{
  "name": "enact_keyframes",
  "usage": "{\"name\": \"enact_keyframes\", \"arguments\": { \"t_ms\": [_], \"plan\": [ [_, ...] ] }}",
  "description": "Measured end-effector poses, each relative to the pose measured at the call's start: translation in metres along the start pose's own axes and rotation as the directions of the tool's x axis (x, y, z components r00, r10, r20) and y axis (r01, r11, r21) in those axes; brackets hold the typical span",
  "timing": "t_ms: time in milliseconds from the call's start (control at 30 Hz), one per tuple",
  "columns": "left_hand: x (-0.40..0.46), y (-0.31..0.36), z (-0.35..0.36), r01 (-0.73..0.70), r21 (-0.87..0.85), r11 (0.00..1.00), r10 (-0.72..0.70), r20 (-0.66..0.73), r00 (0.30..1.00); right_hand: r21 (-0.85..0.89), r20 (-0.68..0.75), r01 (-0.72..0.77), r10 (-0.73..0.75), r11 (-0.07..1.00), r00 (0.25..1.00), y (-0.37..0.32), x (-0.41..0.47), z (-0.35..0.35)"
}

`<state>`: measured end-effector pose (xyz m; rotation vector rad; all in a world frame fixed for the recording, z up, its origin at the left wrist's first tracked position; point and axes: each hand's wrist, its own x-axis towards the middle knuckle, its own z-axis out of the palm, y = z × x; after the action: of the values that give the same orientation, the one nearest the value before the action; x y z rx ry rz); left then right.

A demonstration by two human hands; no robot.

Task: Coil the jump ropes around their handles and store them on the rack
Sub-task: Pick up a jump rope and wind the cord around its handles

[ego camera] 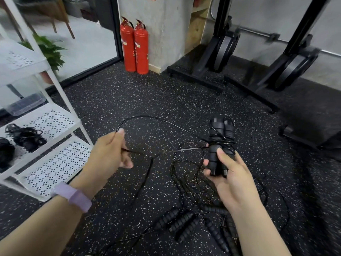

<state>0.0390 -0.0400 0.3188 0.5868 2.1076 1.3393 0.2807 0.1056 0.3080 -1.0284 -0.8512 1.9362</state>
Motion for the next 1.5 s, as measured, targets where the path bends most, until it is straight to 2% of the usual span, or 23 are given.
{"name": "enact_keyframes", "arguments": {
  "t_ms": [167, 267, 367, 467, 567, 667, 733, 833, 933, 1033, 1100, 1167, 1233, 1300, 1367, 1433, 1500],
  "plan": [
    [0.002, -0.006, 0.007, 0.11, 0.007, 0.994, -0.11, -0.023, 0.994, -0.165, -0.004, 0.043, -0.045, 0.985, 0.999, 0.002, 0.001, -0.003],
    [0.001, -0.005, 0.01, 0.17, -0.016, 0.985, -0.168, 0.061, 0.984, -0.212, 0.02, 0.029, -0.026, 0.977, 0.999, 0.004, 0.001, -0.001],
    [0.0, -0.006, 0.012, 0.172, -0.02, 0.985, -0.168, 0.114, 0.979, -0.248, 0.057, 0.022, -0.008, 0.969, 0.998, 0.006, -0.001, 0.002],
    [0.004, -0.006, 0.011, 0.242, -0.202, 0.949, -0.243, 0.023, 0.97, -0.257, 0.052, 0.011, 0.003, 0.966, 0.999, 0.006, 0.0, 0.004],
    [0.007, -0.001, 0.007, 0.339, -0.451, 0.826, -0.395, -0.034, 0.918, -0.221, 0.019, -0.017, 0.022, 0.975, 1.0, 0.006, 0.001, 0.004],
    [0.005, 0.006, 0.009, 0.384, -0.541, 0.748, -0.457, -0.002, 0.889, -0.205, 0.023, -0.03, 0.036, 0.978, 0.999, 0.008, 0.0, 0.007],
    [0.003, 0.007, 0.01, 0.385, -0.541, 0.748, -0.444, 0.022, 0.896, -0.206, 0.028, -0.032, 0.039, 0.978, 0.999, 0.01, -0.001, 0.008],
    [0.005, 0.002, 0.005, 0.31, -0.366, 0.877, -0.317, 0.044, 0.947, -0.206, 0.067, -0.041, 0.056, 0.978, 0.996, 0.011, -0.003, 0.01],
    [0.006, -0.005, 0.004, 0.185, -0.041, 0.982, -0.178, 0.128, 0.976, -0.221, 0.173, -0.065, 0.104, 0.973, 0.979, 0.013, -0.008, 0.015],
    [0.0, -0.01, 0.008, 0.106, 0.336, 0.936, -0.185, 0.21, 0.96, -0.233, 0.268, -0.085, 0.148, 0.969, 0.952, 0.015, -0.012, 0.02],
    [-0.002, -0.015, 0.01, 0.13, 0.416, 0.9, -0.225, 0.189, 0.956, -0.233, 0.324, -0.089, 0.164, 0.968, 0.932, 0.015, -0.014, 0.023],
    [-0.004, -0.015, 0.011, 0.203, 0.411, 0.889, -0.275, 0.124, 0.954, -0.228, 0.382, -0.089, 0.173, 0.97, 0.908, 0.016, -0.016, 0.026],
    [-0.006, -0.01, 0.013, 0.214, 0.406, 0.889, -0.239, 0.011, 0.971, -0.248, 0.424, -0.079, 0.181, 0.966, 0.887, 0.017, -0.018, 0.028],
    [-0.006, -0.008, 0.015, 0.095, 0.302, 0.948, -0.067, -0.103, 0.992, -0.272, 0.441, -0.066, 0.185, 0.96, 0.878, 0.018, -0.02, 0.029],
    [-0.006, -0.006, 0.014, -0.011, 0.057, 0.998, 0.022, -0.201, 0.979, -0.266, 0.439, -0.073, 0.188, 0.961, 0.879, 0.019, -0.02, 0.029],
    [-0.006, 0.0, 0.01, -0.008, -0.25, 0.968, -0.071, -0.304, 0.95, -0.249, 0.427, -0.087, 0.19, 0.965, 0.884, 0.019, -0.019, 0.028],
    [-0.005, 0.004, 0.005, -0.063, -0.366, 0.928, -0.107, -0.427, 0.898, -0.22, 0.404, -0.096, 0.181, 0.971, 0.897, 0.019, -0.017, 0.028]
  ]
}}
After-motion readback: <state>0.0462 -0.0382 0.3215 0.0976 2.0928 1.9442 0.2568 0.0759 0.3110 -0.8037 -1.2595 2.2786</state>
